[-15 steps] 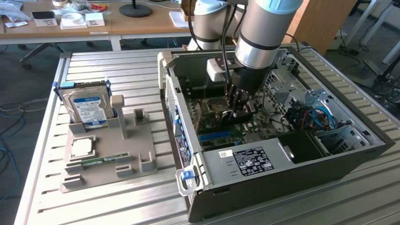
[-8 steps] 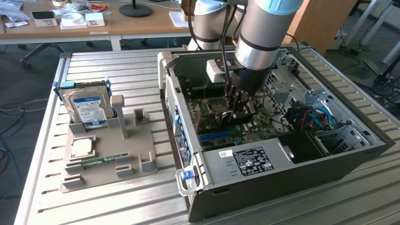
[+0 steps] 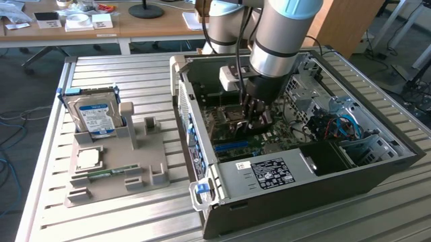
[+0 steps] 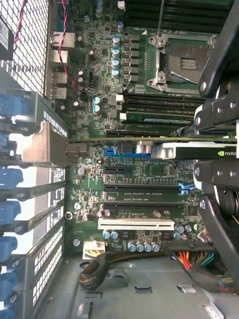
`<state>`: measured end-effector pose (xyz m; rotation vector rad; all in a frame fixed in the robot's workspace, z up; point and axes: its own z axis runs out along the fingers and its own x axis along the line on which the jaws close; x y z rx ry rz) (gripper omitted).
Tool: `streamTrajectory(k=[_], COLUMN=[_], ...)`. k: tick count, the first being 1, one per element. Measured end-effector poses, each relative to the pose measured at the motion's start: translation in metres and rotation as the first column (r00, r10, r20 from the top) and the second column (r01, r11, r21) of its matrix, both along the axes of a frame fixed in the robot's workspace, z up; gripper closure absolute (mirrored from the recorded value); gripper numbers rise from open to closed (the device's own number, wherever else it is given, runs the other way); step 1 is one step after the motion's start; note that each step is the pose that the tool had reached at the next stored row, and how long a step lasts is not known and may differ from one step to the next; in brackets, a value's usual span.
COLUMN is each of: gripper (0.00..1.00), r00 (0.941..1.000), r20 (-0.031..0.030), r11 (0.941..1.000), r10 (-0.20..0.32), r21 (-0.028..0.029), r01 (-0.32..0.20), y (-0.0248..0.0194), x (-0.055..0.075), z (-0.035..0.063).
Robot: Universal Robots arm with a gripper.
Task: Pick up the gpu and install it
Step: 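Insert the gpu into the slot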
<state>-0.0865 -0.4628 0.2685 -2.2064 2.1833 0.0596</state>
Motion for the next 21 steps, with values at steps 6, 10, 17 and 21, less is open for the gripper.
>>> streamTrajectory(k=[6, 10, 17, 21], gripper=[0.73, 0.73, 0.73, 0.73], r00=[1.0000, 1.0000, 1.0000, 1.0000], r20=[-0.0001, 0.0001, -0.0001, -0.0001], r11=[1.0000, 1.0000, 1.0000, 1.0000], r10=[0.000, 0.000, 0.000, 0.000], r21=[-0.0001, 0.0003, -0.0002, -0.0001], r01=[0.000, 0.000, 0.000, 0.000], y=[0.0000, 0.0000, 0.0001, 0.0001], x=[-0.0006, -0.0015, -0.0045, -0.0059], z=[-0.0008, -0.0016, -0.0023, -0.0034])
